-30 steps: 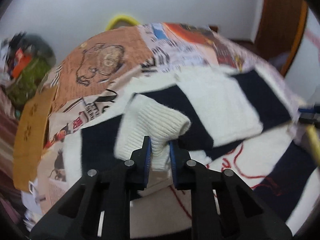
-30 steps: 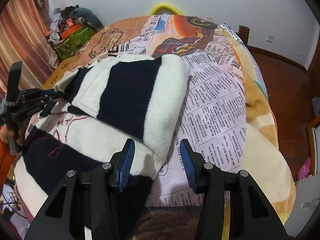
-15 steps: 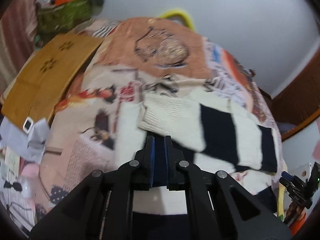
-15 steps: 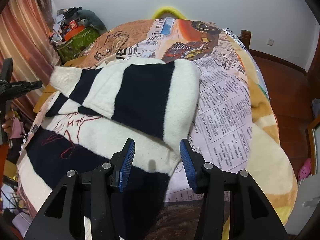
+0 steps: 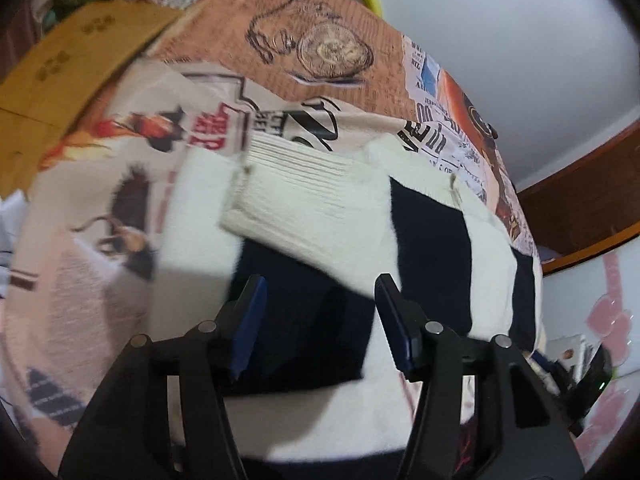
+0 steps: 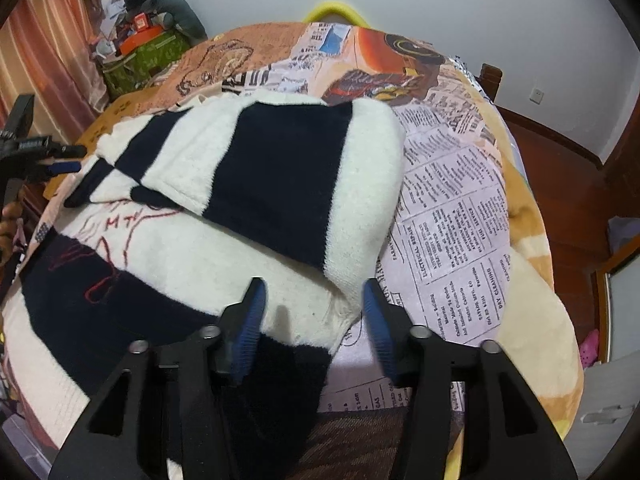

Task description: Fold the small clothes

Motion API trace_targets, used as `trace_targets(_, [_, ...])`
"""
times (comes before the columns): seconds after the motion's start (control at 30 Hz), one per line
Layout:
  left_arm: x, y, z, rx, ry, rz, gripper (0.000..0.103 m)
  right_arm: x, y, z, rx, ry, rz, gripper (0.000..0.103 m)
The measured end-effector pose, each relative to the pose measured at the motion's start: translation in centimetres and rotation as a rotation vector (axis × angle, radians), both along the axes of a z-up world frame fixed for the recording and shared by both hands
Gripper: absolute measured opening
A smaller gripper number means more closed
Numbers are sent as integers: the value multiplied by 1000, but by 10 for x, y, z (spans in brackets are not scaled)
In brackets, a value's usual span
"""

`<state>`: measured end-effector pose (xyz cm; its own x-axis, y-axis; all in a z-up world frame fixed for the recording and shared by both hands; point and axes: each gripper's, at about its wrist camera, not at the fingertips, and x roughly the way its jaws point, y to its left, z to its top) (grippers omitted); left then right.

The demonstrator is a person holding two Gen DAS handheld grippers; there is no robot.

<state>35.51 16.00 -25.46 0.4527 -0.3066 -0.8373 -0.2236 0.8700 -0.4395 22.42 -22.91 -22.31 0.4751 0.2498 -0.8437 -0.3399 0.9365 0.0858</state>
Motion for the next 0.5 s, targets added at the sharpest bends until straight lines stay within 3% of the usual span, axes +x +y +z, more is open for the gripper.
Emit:
trace_targets(0.1, [16, 1, -16, -52, 34, 35, 56, 0, 0, -4, -11, 3, 2, 56])
trace_targets(0.23, [30, -5, -19, -9, 15, 41, 56, 2, -1, -10, -31, -9, -2, 56])
trace_targets(0.3, [33, -10, -18, 43, 10, 39, 45, 3, 2, -13, -59, -26, 2, 55])
trace_targets(0.37, [34, -12, -18, 101, 17, 37, 15, 3, 5, -15, -78, -46, 12, 55])
trace_targets(0.47, [31, -17, -9, 154, 1, 47, 8, 3, 8, -13, -88, -83, 11, 55])
trace_targets(0.5, [28, -21, -2, 179, -17, 43, 8, 4, 9, -11, -91, -99, 13, 50])
